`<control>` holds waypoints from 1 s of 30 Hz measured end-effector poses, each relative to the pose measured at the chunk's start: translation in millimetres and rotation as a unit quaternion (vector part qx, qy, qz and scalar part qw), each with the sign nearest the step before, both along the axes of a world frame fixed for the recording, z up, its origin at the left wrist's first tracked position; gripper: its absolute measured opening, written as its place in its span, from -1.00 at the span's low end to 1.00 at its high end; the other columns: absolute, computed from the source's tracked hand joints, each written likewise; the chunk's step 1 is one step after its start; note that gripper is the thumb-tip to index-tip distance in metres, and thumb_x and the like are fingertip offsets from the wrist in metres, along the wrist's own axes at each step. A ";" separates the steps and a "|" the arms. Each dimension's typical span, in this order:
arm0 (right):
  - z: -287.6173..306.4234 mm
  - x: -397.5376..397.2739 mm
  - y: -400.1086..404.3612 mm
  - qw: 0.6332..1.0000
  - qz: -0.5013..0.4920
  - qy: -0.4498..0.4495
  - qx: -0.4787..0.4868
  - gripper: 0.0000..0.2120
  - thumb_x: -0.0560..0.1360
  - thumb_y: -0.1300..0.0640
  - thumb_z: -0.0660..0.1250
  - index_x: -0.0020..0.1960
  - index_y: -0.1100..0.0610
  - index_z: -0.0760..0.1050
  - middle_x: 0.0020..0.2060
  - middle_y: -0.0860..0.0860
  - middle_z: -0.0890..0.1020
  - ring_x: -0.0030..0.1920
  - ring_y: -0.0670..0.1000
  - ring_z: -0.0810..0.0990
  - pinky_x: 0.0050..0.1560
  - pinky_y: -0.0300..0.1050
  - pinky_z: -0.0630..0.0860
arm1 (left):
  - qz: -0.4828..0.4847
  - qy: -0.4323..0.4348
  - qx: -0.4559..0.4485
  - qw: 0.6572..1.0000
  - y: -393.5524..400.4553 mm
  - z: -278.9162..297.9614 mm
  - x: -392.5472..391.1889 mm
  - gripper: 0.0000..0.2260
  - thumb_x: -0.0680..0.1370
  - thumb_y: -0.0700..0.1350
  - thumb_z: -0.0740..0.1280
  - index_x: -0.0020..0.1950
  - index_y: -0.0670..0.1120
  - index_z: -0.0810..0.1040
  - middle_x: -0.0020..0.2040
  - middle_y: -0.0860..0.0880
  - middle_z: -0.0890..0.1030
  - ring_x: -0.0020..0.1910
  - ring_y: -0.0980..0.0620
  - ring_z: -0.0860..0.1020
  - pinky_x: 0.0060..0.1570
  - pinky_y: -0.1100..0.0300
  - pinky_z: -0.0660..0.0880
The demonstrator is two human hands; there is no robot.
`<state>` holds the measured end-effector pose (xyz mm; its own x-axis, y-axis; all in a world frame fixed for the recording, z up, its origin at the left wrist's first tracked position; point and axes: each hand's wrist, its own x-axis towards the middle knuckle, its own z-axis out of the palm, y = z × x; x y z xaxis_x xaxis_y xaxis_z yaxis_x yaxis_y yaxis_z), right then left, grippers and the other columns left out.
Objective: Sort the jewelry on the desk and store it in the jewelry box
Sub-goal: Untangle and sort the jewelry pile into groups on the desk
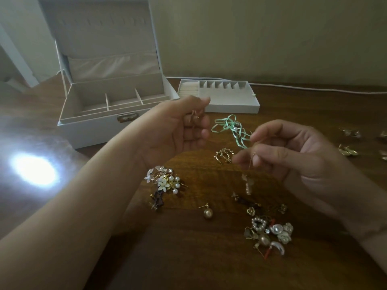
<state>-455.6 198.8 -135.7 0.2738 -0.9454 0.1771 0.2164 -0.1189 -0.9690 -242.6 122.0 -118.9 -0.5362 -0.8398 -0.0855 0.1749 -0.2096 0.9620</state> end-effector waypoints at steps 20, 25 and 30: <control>-0.4 -26.5 -16.4 0.939 0.136 -0.286 0.134 -0.64 0.63 0.31 0.03 0.40 0.40 0.26 0.29 0.38 0.46 0.41 0.33 0.33 0.46 0.18 0.19 | -0.235 -0.123 -0.097 0.959 19.8 -15.0 -17.8 -0.54 0.54 0.20 0.14 0.04 -0.15 0.61 -0.31 0.01 0.26 -0.34 0.06 0.21 -0.29 0.18 0.20; -5.4 -27.0 -18.2 0.944 0.134 -0.288 0.093 -0.70 0.57 0.30 0.21 0.29 0.29 0.46 0.13 0.23 0.61 0.29 0.23 0.52 0.28 0.08 0.46 | -0.224 -0.094 -0.115 0.963 13.8 -15.6 -10.4 -0.83 0.58 -0.12 0.26 -0.10 -0.09 0.63 -0.28 0.01 0.43 -0.36 0.11 0.30 -0.29 0.21 0.27; -1.5 -19.1 -9.8 0.986 0.023 -0.166 -0.006 -0.80 0.30 0.21 0.50 -0.07 0.12 0.65 -0.21 0.06 0.66 0.00 0.08 0.67 -0.02 -0.05 0.62 | -0.263 -0.059 -0.116 0.956 9.8 -12.3 -4.7 -0.86 0.54 -0.13 0.30 -0.04 -0.12 0.63 -0.26 -0.03 0.42 -0.36 0.09 0.27 -0.33 0.21 0.20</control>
<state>-474.7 189.0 -137.2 0.2413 -0.9306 0.2753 0.5274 -0.1124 -0.8421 -247.3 131.9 -131.2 -0.8872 -0.4612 -0.0153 -0.0084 -0.0169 0.9998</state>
